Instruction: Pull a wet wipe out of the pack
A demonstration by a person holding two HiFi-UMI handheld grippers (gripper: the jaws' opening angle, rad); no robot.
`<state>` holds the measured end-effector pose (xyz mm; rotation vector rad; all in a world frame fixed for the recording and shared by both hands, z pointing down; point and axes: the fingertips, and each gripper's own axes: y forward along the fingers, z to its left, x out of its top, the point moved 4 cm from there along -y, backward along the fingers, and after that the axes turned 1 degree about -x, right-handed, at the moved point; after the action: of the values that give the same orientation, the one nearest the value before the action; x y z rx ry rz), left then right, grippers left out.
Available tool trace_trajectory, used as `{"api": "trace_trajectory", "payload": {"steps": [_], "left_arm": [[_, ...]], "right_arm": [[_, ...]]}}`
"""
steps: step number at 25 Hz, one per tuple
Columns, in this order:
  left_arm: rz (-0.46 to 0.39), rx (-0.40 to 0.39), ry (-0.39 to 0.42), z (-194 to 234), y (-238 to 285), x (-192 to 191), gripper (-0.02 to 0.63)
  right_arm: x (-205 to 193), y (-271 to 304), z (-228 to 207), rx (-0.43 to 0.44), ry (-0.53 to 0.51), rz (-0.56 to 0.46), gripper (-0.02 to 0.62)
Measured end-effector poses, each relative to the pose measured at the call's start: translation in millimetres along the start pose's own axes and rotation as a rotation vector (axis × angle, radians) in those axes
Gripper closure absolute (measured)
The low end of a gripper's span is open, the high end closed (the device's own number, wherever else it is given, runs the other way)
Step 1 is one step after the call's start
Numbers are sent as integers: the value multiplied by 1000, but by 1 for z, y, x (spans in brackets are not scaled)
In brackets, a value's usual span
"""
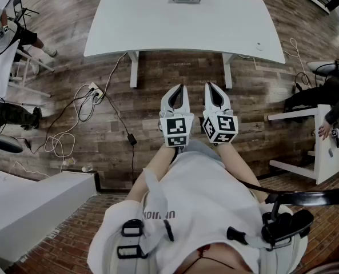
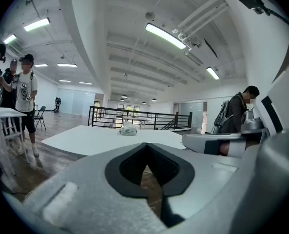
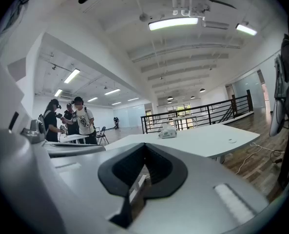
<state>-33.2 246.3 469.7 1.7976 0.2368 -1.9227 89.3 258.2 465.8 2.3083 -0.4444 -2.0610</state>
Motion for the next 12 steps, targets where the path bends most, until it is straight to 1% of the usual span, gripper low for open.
{"api": "trace_trajectory", "payload": {"steps": [4,7,12], "left_arm": [[4,-8,-8,7,1,-5,604],[6,-10,-18,11,7,-9,604],[17,23,-6,24,30,-9,604]], "right_arm": [[4,6,-1,-9,13,-19,591],[9,16,-5,-11,1,-38,591],[10,47,-13,12,-5,-37,591]]}}
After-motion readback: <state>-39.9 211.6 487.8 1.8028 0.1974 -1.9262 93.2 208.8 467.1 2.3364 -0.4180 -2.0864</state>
